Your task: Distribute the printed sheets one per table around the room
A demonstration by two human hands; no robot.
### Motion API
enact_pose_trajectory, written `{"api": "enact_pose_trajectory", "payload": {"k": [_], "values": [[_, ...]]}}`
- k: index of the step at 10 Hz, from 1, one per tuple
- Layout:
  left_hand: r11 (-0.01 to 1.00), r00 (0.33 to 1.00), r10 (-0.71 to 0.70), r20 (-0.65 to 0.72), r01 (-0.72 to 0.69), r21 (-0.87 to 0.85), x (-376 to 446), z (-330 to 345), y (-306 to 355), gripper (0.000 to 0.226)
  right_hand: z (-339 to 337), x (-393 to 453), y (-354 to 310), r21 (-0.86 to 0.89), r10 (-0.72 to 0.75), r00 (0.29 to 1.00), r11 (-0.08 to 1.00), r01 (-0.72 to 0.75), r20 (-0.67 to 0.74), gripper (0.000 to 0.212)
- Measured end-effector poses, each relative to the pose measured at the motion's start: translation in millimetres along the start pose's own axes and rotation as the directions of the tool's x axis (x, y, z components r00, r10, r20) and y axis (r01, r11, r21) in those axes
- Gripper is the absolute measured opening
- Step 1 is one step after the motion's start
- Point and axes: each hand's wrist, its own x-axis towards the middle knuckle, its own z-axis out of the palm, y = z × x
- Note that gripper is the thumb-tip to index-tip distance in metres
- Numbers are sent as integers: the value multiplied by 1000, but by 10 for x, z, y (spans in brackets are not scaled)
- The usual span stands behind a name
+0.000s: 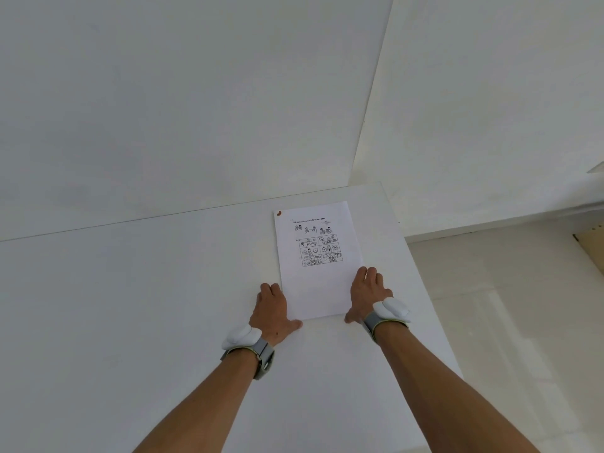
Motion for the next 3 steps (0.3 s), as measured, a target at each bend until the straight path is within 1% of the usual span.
{"api": "enact_pose_trajectory", "payload": {"k": [1, 2, 3], "values": [[998, 998, 55, -23, -55, 9, -160, -201, -165, 77, -103, -184, -151, 42, -87, 994, 995, 90, -66, 94], [995, 992, 104, -74, -103, 10, -221, -433, -315, 75, -324, -286, -333, 93, -218, 971, 969, 228, -100, 77], [983, 975, 177, -137, -168, 75, -382, -752, -489, 78, -581, -493, -644, 77, -363, 911, 921, 383, -196, 72]]}}
